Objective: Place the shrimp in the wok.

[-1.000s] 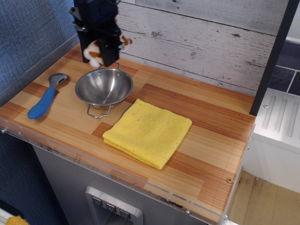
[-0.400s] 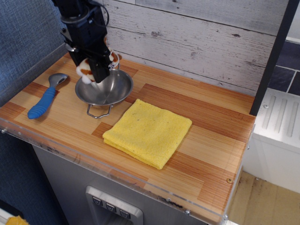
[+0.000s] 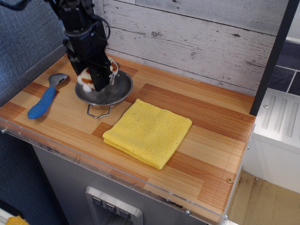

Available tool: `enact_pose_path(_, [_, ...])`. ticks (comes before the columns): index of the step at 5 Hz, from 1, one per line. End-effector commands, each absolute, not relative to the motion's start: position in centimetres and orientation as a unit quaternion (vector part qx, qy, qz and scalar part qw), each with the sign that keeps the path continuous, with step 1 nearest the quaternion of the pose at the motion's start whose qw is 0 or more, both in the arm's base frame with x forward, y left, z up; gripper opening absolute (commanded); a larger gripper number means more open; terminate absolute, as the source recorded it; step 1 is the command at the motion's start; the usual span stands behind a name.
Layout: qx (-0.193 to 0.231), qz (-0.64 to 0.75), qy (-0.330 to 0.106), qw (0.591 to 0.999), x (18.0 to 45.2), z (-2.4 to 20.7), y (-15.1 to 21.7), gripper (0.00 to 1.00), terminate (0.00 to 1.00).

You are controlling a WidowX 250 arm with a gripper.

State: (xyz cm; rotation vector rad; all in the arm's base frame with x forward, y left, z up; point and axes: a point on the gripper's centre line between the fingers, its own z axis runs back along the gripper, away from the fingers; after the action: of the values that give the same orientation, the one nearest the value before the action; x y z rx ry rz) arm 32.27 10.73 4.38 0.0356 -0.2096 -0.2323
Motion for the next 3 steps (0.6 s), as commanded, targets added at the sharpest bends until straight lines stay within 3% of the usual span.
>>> enact_pose_path(1, [0.02, -0.129, -0.097, 0.987, 31.77, 3.92, 9.49, 0.0, 0.0])
enact_pose_path(2, [0.013, -0.133, -0.089, 0.987, 31.69, 3.2, 9.31, 0.0, 0.0])
enact_pose_path(3, [0.011, -0.126, -0.081, 0.989, 31.81, 3.22, 9.27, 1.0, 0.0])
